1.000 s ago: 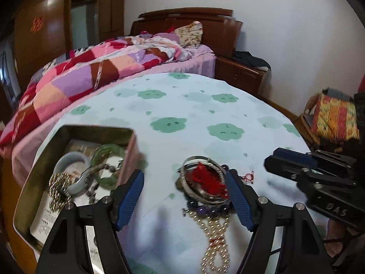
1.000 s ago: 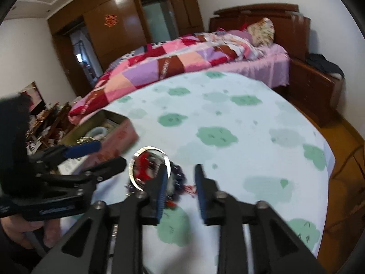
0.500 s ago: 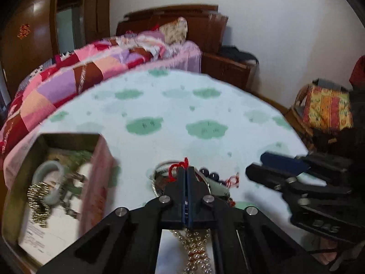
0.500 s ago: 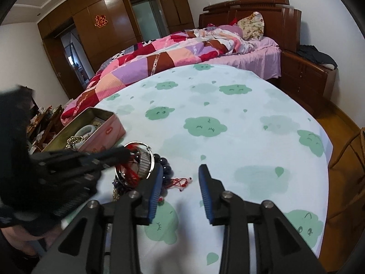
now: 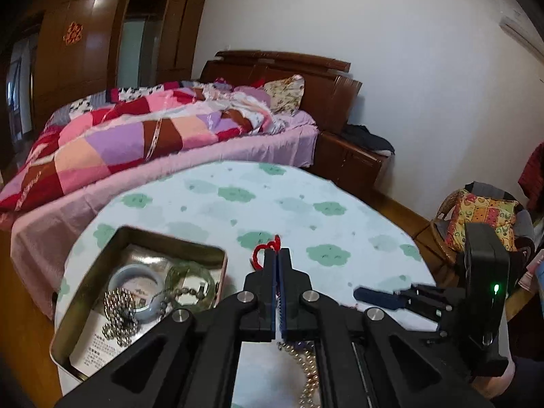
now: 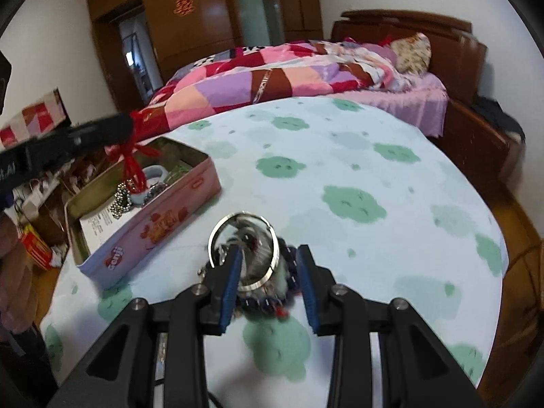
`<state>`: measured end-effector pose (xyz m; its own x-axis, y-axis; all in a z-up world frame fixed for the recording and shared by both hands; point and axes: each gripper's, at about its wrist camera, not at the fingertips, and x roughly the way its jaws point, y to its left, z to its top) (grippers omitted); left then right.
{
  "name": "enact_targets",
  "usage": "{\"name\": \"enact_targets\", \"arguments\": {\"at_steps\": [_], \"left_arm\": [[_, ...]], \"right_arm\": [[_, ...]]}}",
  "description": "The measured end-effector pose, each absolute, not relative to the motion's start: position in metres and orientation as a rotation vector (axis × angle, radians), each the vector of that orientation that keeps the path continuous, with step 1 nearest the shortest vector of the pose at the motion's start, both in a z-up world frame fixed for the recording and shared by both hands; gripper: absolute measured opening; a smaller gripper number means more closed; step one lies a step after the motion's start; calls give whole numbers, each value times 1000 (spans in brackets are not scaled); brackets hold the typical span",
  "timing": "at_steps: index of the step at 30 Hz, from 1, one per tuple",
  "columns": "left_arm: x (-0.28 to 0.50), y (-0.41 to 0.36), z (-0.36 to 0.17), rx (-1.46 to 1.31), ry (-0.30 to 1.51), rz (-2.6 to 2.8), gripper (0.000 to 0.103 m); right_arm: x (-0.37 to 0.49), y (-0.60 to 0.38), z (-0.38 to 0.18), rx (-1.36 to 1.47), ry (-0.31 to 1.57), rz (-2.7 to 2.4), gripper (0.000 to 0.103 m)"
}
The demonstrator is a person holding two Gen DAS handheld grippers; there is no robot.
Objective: Organize jewelry
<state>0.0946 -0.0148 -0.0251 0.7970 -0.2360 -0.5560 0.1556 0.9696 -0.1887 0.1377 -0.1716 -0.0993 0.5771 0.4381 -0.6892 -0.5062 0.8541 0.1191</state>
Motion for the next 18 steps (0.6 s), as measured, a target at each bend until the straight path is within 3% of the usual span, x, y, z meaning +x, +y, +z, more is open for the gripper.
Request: {"name": "enact_targets", "arguments": {"at_steps": [18], "left_arm": [[95,-6,-41,-175,654,-214,0]], "right_arm": [[175,-164,-116,-139,877,481,34]]}}
